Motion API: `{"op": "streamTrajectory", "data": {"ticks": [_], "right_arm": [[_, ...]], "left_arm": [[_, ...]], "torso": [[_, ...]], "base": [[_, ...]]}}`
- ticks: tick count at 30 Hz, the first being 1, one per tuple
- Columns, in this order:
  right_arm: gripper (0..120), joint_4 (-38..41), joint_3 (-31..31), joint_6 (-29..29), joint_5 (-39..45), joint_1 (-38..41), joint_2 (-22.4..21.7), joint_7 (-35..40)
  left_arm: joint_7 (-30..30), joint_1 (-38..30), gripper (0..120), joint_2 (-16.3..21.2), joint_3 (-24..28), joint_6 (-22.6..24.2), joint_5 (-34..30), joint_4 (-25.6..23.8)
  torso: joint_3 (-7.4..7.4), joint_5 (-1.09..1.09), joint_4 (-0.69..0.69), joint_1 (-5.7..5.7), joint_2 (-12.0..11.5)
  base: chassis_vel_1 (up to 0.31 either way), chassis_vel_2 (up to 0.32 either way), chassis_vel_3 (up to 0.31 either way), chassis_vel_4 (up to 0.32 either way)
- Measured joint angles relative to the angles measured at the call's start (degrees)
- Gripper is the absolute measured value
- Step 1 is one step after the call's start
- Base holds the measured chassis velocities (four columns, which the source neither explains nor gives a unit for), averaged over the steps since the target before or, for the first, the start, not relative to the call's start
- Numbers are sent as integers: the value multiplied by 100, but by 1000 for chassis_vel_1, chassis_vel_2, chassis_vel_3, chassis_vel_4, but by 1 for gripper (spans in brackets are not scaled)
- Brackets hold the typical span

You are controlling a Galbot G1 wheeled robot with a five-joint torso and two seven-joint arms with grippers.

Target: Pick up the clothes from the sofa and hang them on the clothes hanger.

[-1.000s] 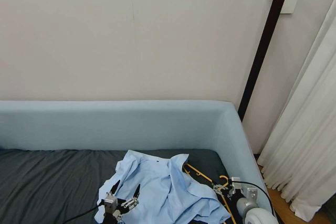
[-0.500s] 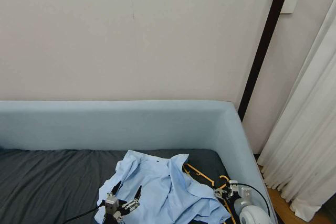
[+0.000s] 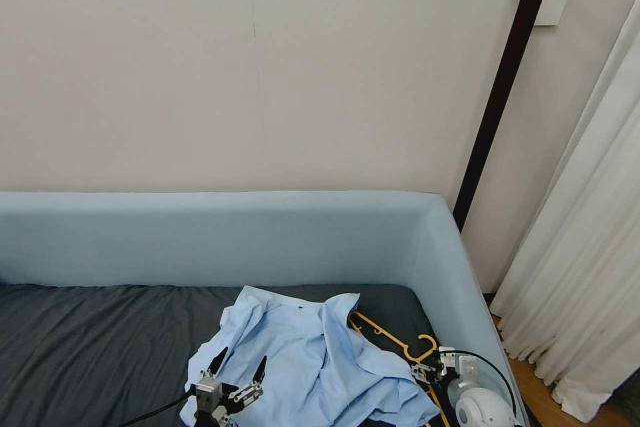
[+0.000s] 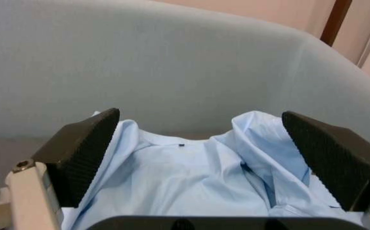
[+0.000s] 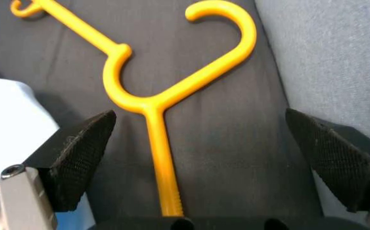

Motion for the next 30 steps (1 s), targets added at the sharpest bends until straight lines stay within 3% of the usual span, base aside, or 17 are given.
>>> {"op": "streamTrajectory", "data": {"ticks": [13,16,25,28,30], "right_arm": [[96,35,-414,-226,-605,-17,-237,-217],[88,82,-520,-392,-569,40,-301,-326],[51,-111,-749,-617,-345,307,-349,-624],[46,-119,-762,-617,-339,319,-356,-638],[32,-100,-794,-617,-323,331,-402,-667]], "left_arm": [[14,-25,100,-66,-16,-21,-53,25],[21,-33,100,-98,-5,-39,-52,58],[33,9,100,-119,-41,-71,-44,73],[33,17,100,-121,-46,-76,-42,73],[34,27,100,-131,-52,-80,-38,67]], "torso": [[0,-2,-2,0,0],[-1,-3,-2,0,1],[-1,-3,-1,-1,1],[-1,-2,0,-1,1],[0,-1,1,0,1]], "base": [[0,0,0,0],[0,0,0,0],[0,0,0,0],[0,0,0,0],[0,0,0,0]]}}
